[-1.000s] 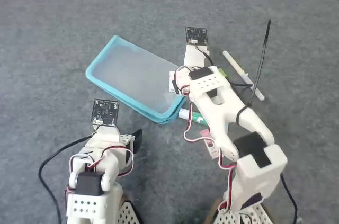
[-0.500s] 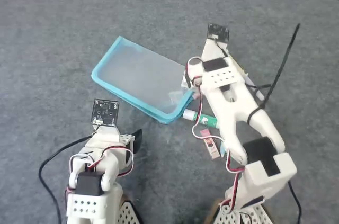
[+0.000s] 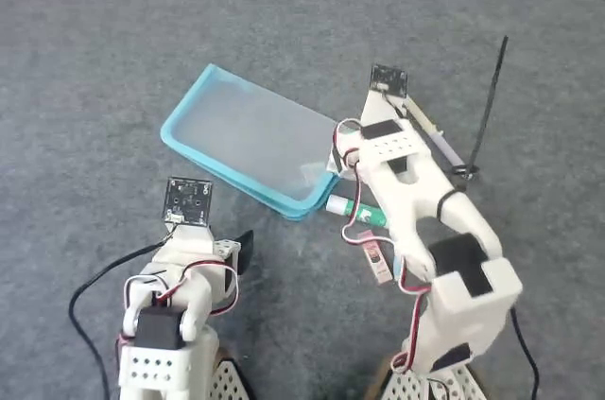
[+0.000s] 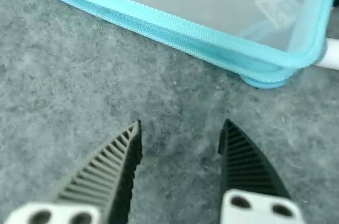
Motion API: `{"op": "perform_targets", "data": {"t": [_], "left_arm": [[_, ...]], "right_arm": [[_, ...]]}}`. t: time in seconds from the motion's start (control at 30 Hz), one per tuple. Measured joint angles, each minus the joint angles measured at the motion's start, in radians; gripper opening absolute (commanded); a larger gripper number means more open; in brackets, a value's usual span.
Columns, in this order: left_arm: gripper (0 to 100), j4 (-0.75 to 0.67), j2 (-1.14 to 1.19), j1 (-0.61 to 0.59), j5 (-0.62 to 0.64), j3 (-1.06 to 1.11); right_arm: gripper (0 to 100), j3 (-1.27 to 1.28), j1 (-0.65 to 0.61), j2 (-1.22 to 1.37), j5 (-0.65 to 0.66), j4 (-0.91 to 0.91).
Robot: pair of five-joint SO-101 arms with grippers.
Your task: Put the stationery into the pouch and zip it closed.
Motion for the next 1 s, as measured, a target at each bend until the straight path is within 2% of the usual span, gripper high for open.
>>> {"op": "perform_targets", "data": {"t": [0.43,0.6,0.7,0.83,1.0], "left_arm": [[23,0.0,0.0,0.0,0.0,0.0],[23,0.0,0.0,0.0,0.0,0.0],[23,0.0,0.0,0.0,0.0,0.0],[23,0.0,0.0,0.0,0.0,0.0],[23,0.0,0.0,0.0,0.0,0.0]], "right_arm": [[33.4,-0.25,-0.002,0.123,-0.003,0.044],[19.5,-0.284,0.002,0.222,-0.003,0.023],[17.3,-0.327,0.008,0.255,-0.003,0.029],[15.4,-0.396,0.017,0.281,-0.002,0.112],[6.8,-0.456,0.021,0.284,0.0,0.258]]}}
